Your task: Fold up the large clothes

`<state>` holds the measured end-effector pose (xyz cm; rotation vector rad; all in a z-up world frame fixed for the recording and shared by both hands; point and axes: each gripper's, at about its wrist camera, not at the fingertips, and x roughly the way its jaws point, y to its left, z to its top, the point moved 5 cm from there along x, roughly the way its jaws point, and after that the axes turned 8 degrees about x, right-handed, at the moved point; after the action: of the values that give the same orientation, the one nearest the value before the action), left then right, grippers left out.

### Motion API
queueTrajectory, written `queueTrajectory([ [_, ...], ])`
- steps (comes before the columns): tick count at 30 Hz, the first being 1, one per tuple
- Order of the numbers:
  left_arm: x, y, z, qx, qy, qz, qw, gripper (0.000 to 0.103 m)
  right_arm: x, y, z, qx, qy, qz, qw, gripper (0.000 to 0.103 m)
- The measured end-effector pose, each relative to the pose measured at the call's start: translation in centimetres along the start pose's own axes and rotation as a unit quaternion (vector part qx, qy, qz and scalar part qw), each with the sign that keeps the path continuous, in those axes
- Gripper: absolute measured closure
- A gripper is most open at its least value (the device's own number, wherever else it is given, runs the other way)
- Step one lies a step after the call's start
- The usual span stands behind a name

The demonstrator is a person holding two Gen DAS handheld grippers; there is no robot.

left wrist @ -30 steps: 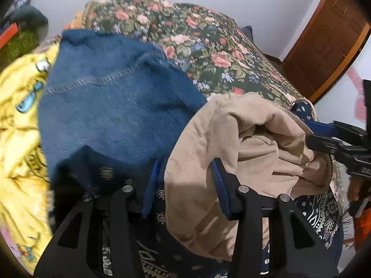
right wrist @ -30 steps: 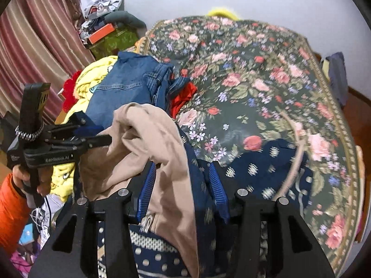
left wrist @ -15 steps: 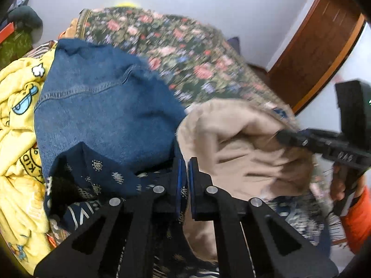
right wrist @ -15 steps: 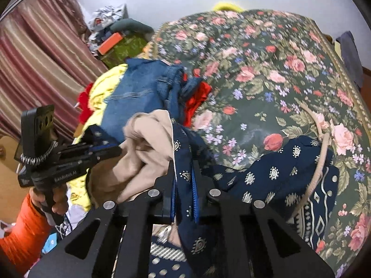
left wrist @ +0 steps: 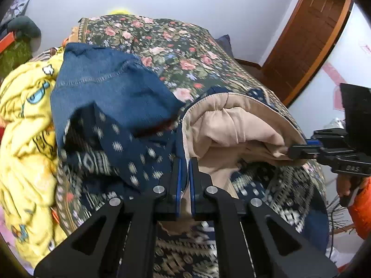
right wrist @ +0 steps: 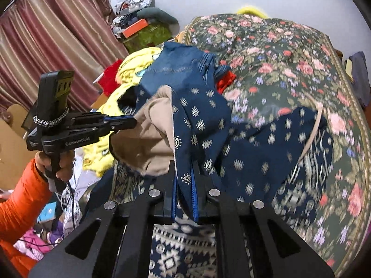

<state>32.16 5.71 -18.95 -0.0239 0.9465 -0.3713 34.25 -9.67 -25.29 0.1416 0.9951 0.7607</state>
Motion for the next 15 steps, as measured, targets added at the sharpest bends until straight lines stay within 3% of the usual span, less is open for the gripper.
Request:
queueTrajectory([
  [7,-1.0,-2.0,-3.5,-0.01,0.0,-0.035,0.9993,0.098,-0.2,-0.2,-3.6,0.004,0.02,-0.006,1.0,0.094],
  [15,1.0,-2.3,-9.4,-0.015,0.051,-0.023,0.9983,0.098,1.0,-1.5,-7.3,0.016,0.045,-0.026,0.999,0.094],
])
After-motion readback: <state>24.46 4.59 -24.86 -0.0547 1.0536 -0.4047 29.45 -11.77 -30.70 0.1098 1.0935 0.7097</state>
